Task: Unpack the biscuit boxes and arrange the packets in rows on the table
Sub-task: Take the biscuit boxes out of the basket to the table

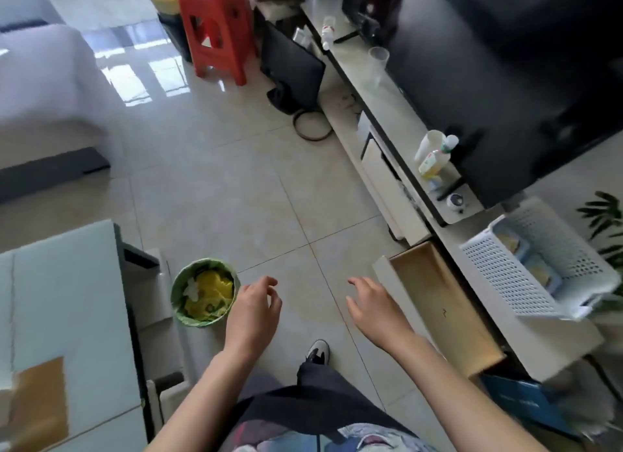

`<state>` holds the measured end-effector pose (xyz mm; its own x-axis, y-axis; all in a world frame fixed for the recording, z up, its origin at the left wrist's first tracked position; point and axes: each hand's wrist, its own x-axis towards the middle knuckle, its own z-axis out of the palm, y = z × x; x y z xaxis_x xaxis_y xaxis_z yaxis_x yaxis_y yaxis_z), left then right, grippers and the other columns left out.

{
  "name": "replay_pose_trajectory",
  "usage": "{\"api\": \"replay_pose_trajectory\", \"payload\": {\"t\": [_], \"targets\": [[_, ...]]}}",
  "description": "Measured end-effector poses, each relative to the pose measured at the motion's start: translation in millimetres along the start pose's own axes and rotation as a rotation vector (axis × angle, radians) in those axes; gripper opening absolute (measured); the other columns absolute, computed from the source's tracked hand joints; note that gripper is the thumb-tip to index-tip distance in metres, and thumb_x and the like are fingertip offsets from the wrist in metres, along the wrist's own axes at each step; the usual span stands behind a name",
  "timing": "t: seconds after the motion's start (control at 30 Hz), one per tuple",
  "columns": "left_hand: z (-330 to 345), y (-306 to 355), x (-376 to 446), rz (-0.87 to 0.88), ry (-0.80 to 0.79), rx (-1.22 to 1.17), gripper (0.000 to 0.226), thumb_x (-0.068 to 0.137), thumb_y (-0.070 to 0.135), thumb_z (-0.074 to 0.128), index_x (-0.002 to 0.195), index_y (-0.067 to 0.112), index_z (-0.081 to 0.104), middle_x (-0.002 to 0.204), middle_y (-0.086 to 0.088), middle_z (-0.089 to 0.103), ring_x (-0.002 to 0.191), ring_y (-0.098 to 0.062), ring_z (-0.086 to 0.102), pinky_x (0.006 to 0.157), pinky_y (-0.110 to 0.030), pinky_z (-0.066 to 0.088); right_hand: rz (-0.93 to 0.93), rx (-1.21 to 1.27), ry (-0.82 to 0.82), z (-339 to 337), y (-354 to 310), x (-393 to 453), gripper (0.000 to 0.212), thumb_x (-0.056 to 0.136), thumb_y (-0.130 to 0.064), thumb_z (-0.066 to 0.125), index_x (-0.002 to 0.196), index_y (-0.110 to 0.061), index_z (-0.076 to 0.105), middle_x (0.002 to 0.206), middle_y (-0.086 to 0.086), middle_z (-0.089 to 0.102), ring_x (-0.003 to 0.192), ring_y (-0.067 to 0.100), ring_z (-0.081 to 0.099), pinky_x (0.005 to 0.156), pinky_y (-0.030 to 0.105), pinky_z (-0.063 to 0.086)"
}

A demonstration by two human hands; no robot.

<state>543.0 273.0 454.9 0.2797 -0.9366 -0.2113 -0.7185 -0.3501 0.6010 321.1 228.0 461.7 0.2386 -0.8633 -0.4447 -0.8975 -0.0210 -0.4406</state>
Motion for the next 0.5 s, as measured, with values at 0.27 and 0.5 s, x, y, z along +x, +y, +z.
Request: {"api": "replay_pose_trajectory", "payload": {"t": [0.27,0.5], "targets": [[71,97,43,0.326,-0.222,0.186,0.027,0.097,0.019,0.048,0.122,0.017,0.058,0.116,0.003,0.066,0.116,-0.017,0.048,0.083,-0.032,0.046,0.263,0.203,0.139,-43,93,-16,0.044,0.099,-0.027,0.045,0.140,-0.012,0.044,0.142,0.006,0.046,0.131,0.022,0.044,0.108,0.034,0.037],[131,170,81,0.568,-0.361,0.315,0.026,0.095,0.018,0.050,0.119,0.018,0.060,0.115,0.001,0.067,0.115,-0.020,0.050,0.077,-0.036,0.052,0.458,0.304,0.271,-66,157,-27,0.039,0.098,-0.023,0.047,0.135,-0.011,0.048,0.133,0.007,0.052,0.123,0.025,0.049,0.100,0.033,0.040]]}}
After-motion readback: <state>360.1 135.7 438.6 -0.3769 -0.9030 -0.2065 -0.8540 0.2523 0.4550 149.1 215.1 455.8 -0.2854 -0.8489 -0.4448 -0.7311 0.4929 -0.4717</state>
